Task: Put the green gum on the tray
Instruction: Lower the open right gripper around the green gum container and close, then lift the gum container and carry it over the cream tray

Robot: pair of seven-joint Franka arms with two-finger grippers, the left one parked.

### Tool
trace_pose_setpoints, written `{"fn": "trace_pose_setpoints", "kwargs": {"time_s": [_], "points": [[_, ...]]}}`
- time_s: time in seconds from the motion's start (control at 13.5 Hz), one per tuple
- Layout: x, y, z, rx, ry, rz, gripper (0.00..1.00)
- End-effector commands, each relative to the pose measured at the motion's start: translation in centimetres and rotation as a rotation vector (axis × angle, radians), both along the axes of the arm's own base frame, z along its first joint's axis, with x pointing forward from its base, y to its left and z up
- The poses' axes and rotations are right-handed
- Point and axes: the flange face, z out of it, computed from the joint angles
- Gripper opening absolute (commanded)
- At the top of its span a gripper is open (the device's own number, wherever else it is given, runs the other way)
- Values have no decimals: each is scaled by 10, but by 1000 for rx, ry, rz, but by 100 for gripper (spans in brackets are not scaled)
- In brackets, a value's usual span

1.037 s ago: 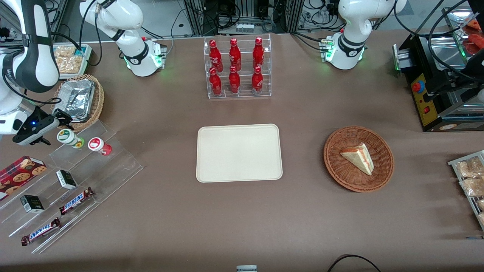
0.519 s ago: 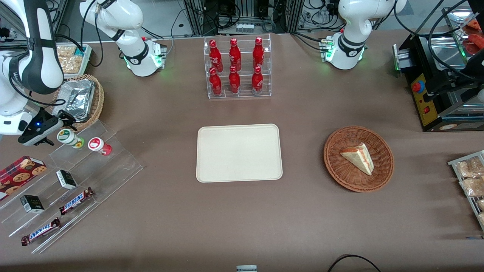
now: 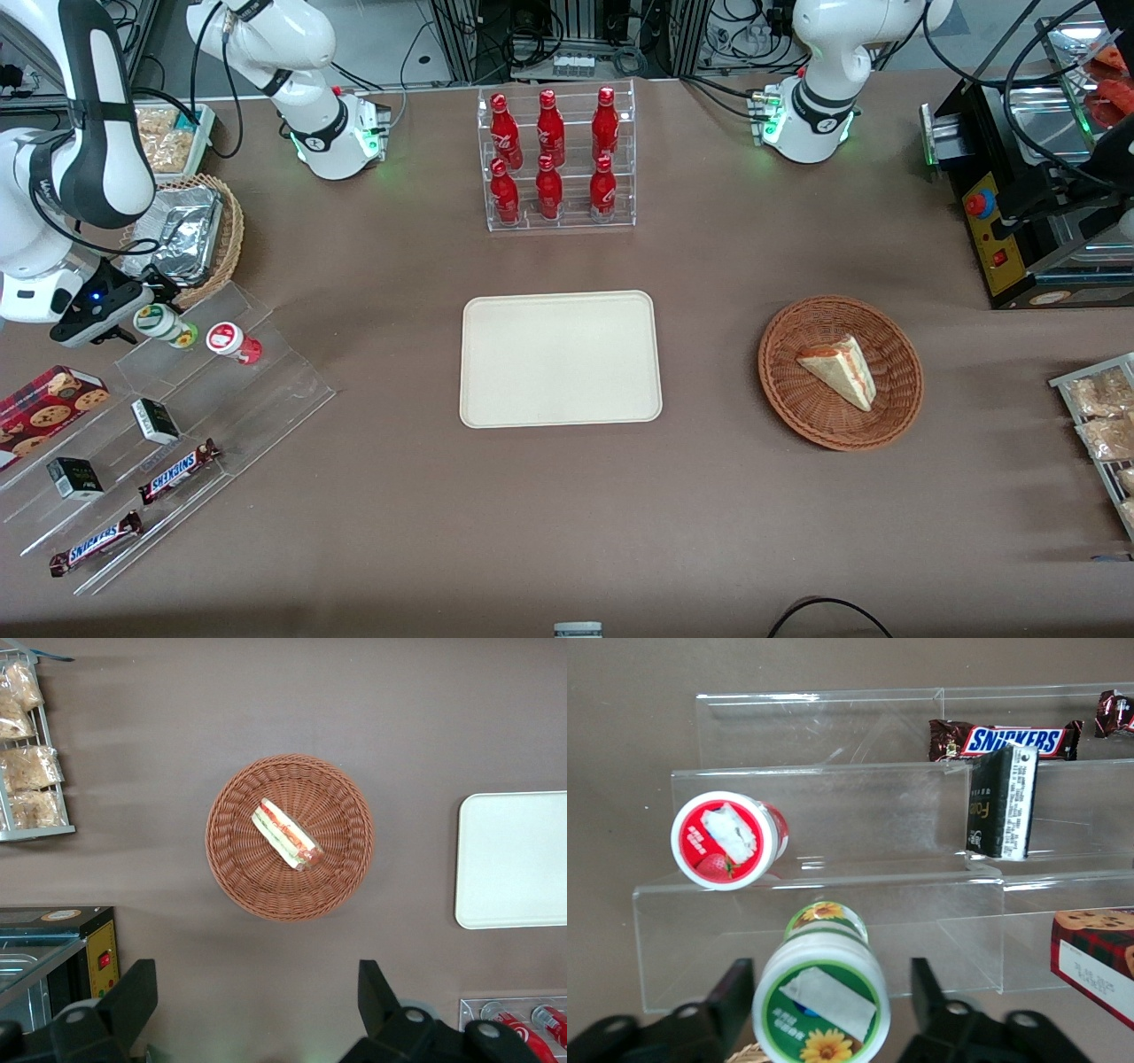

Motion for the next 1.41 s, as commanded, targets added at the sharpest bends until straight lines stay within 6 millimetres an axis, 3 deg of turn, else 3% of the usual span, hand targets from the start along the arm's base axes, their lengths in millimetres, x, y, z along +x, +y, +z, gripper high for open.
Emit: {"fn": "trace_pose_setpoints", "kwargs": {"time_s": [0.0, 0.15, 0.44, 0.74, 0.96, 1.19, 1.33], "points": [[-2, 2, 3, 12, 11, -36, 0], [1, 2, 14, 14, 23, -29, 0], [24, 11, 77, 34, 83, -19, 0], [44, 63, 137, 42, 117, -73, 0], [52, 141, 164, 40, 158, -140, 0], [50, 227, 171, 32, 150, -229, 0], [45, 296, 170, 27, 147, -302, 0]]}}
